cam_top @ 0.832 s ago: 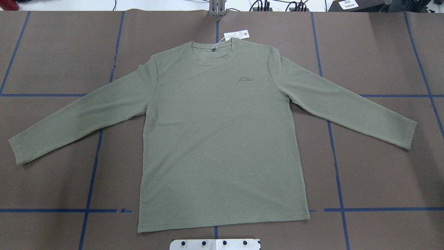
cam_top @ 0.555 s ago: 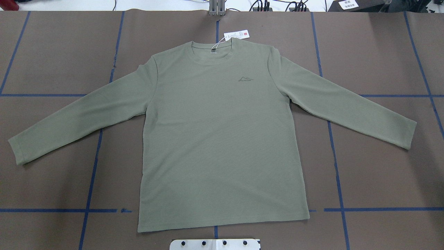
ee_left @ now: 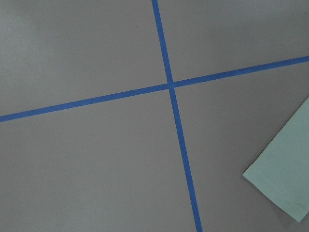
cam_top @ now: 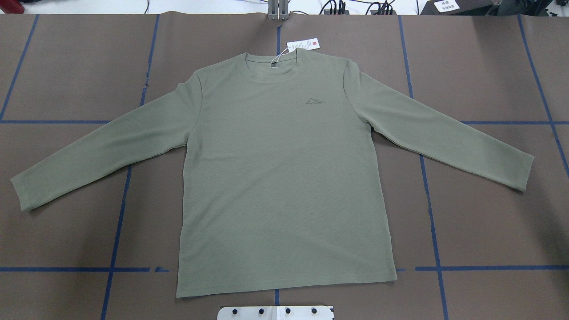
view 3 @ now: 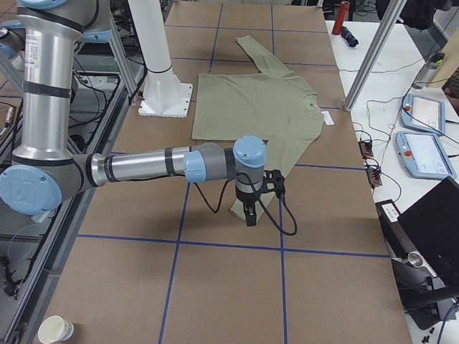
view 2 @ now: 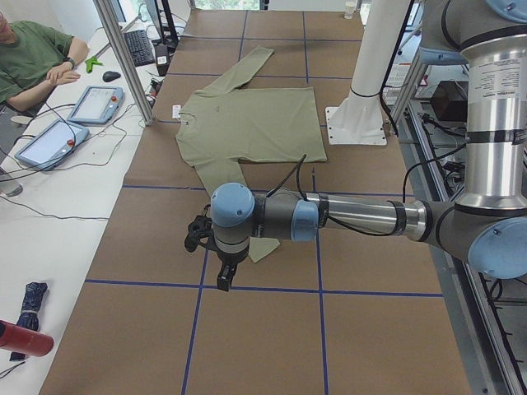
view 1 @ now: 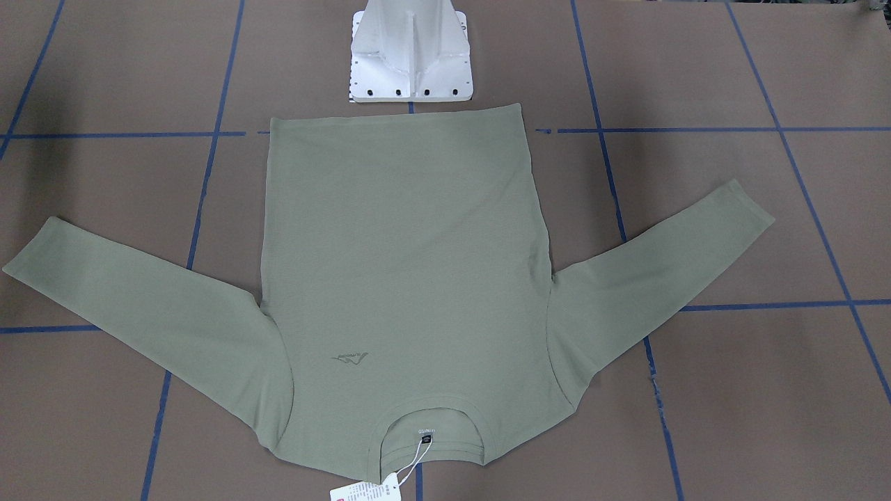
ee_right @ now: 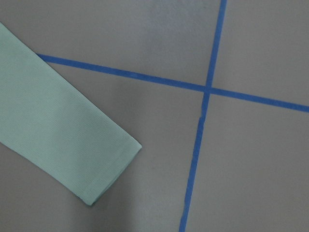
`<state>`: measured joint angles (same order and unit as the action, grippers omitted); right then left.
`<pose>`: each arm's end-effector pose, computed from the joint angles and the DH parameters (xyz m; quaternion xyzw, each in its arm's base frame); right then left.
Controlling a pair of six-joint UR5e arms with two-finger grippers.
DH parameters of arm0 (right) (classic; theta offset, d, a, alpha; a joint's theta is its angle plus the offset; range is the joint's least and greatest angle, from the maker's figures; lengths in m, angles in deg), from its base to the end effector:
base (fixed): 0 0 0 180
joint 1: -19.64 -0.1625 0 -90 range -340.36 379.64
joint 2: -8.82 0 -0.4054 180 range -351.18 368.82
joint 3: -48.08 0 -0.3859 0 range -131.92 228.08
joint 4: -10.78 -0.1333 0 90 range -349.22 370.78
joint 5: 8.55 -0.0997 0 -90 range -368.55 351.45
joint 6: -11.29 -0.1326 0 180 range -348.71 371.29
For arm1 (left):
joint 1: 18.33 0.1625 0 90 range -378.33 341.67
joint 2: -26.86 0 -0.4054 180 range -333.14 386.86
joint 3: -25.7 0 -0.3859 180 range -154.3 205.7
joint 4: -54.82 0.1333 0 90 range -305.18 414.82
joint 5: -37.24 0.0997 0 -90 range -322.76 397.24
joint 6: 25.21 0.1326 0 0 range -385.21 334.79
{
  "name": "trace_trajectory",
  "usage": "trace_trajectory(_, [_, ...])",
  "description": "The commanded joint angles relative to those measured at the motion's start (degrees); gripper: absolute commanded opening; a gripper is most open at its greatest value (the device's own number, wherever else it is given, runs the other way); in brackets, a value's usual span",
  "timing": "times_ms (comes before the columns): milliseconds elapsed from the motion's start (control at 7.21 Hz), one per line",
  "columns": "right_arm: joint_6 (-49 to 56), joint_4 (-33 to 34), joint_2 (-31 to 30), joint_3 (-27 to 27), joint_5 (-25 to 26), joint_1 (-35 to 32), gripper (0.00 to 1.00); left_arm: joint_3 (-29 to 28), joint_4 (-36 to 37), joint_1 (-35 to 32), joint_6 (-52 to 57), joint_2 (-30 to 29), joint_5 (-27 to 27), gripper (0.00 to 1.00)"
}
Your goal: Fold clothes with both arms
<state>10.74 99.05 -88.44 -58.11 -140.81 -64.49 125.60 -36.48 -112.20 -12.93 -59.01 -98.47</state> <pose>-0.0017 -0.4483 0.5827 0.0664 -0.3632 -0.0766 0.9262 -0.0697 -0.4614 0.6077 0.1107 0.3758 0.0913 0.9155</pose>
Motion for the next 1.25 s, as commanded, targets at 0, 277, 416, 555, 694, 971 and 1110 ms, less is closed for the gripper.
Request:
trace_trajectory(0, [-0.2, -3.8, 1.5, 0.7, -0.5, 0.5, 1.00, -1.4, -12.6, -0.1, 0.2, -1.7, -0.5, 1.00])
trace_trajectory(277, [-1.3, -8.0, 1.5, 0.6, -3.5, 1.6, 1.00, -7.7, -22.0, 0.0, -0.1, -2.5, -1.2, 1.00])
trace_trajectory(416, [-13.2, -10.6, 1.6, 0.9, -3.4, 5.0, 1.00, -9.1, -23.4, 0.0, -0.1, -2.5, -3.4, 1.00])
trace_trajectory(555, [-24.3, -21.6, 1.4, 3.6, -1.1, 8.5, 1.00, -9.3, -23.4, 0.0, -0.1, -2.5, -3.9, 1.00])
trace_trajectory(694, [-35.9, -37.0, 1.4, 10.1, 0.6, 13.3, 1.00, -9.2, -23.4, 0.0, -0.1, -2.5, -3.9, 1.00])
trace_trajectory(971, [-49.4, -59.0, 3.3, 23.0, 7.5, 21.2, 0.98, -9.3, -23.4, 0.0, -0.1, -2.5, -3.9, 1.00])
trace_trajectory(1110, [-49.5, -62.0, 3.3, 26.6, 7.5, 21.9, 0.92, -9.3, -23.4, 0.0, -0.1, -2.5, -3.9, 1.00])
